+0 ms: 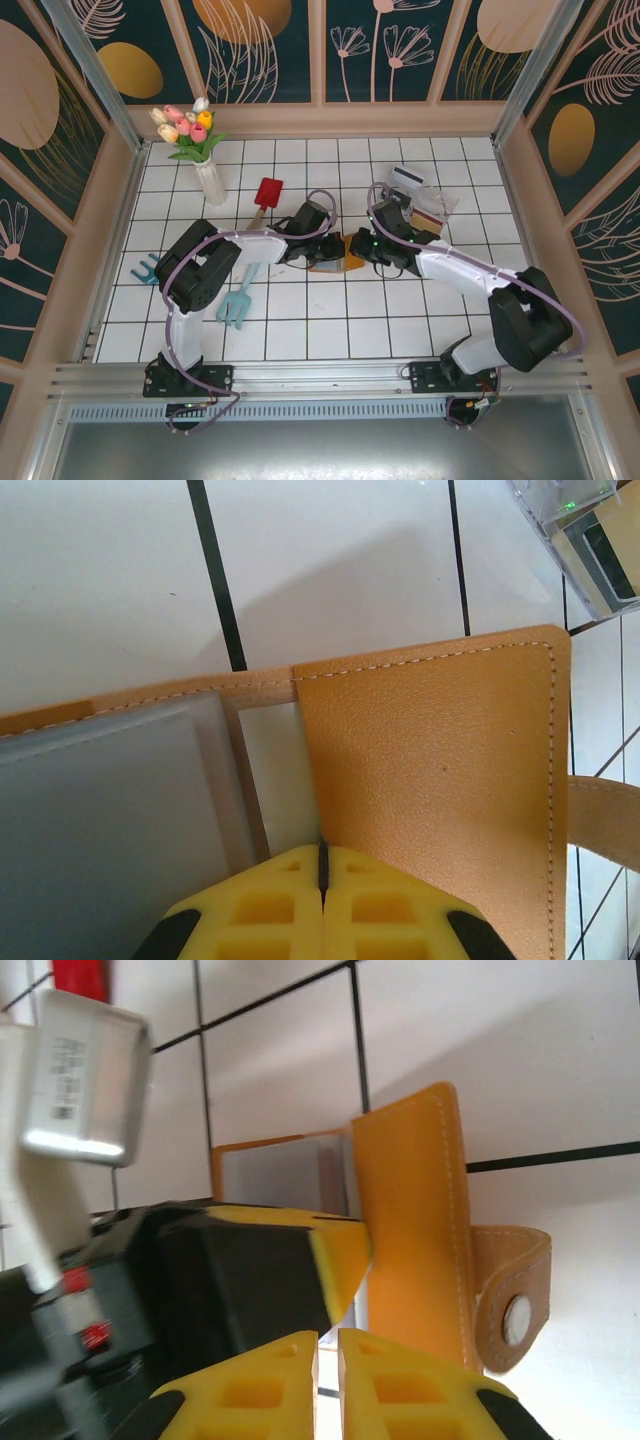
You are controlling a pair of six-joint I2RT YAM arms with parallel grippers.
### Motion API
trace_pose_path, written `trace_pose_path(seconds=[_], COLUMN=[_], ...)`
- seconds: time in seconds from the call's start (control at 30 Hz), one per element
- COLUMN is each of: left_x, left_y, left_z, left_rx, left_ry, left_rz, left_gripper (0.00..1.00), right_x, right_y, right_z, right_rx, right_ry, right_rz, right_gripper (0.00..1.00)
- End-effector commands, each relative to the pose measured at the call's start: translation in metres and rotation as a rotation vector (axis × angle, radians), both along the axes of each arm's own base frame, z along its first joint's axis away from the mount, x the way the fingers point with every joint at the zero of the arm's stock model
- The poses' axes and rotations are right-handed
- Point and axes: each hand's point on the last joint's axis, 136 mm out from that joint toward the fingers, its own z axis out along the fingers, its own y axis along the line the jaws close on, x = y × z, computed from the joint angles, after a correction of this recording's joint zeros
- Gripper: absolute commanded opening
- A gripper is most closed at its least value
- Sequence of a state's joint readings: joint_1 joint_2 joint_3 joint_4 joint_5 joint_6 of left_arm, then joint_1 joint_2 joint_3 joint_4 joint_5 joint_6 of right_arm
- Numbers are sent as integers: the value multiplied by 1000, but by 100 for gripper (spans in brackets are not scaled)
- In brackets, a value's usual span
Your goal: Take the credit cards out of the card holder
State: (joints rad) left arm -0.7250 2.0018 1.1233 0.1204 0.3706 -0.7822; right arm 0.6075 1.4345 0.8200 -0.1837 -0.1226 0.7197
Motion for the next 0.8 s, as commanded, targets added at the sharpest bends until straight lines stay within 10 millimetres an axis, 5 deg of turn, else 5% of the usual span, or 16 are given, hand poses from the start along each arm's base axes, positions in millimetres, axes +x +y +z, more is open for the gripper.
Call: trace_pose_path(seconds=[0.0,0.3,0.77], left_x=[-2,6,-12], left_y=[4,27,49], left_z=[8,51,-9], left_rx=[4,29,147], left_ry=[-6,-98,12], left_rz=[32,128,133], left_gripper=[0,14,11], right_x=[9,9,5], right_y=[-1,-5,-11], right_z=[-13,-25,-58], right_rx=[3,6,-81], right_ry=[29,50,113], right_rz=[-52,-47,-28], right_gripper=[13,14,16])
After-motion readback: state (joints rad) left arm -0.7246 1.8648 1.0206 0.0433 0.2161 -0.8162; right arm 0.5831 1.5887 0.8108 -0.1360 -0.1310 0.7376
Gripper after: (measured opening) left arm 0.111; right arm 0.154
